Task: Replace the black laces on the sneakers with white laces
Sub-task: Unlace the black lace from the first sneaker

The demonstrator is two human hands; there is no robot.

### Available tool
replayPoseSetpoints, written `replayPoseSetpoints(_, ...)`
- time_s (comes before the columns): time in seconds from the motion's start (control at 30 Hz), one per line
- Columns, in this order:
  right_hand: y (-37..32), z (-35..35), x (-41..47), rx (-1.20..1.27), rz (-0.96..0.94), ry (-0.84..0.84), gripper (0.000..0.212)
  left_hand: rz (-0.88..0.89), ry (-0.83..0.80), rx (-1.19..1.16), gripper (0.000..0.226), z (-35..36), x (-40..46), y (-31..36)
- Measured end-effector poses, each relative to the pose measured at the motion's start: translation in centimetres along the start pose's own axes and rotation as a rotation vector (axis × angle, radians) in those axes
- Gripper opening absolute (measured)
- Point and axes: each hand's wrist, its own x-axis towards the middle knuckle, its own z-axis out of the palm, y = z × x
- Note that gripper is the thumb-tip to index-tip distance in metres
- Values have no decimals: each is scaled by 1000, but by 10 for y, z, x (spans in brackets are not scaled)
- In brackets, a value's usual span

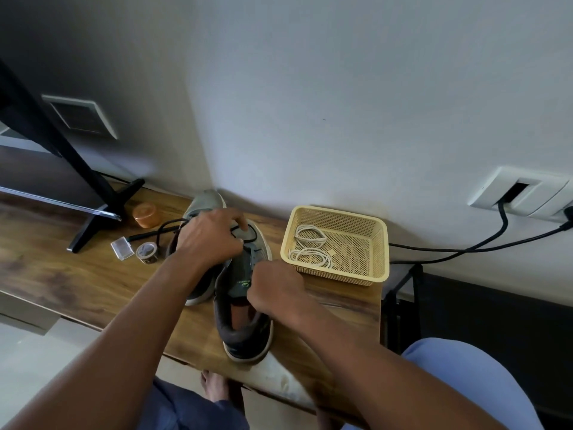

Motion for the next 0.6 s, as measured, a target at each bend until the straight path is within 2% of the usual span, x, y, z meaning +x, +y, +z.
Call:
replayPoseSetpoints(0.13, -1, 1, 2, 13, 7, 9, 24, 26, -83, 127, 22, 13, 1, 2)
replayPoseSetpoints(0.23, 1, 3, 3, 35, 22, 11, 26, -5, -21, 154, 16, 18, 1, 0)
replayPoseSetpoints(0.33, 1, 4, 2, 45, 22, 7, 24, -12, 26, 131, 20, 18, 2, -5)
replayPoseSetpoints(0.6, 1, 2, 2, 31, 33, -18, 22, 1, -107, 152, 15, 12, 1, 5)
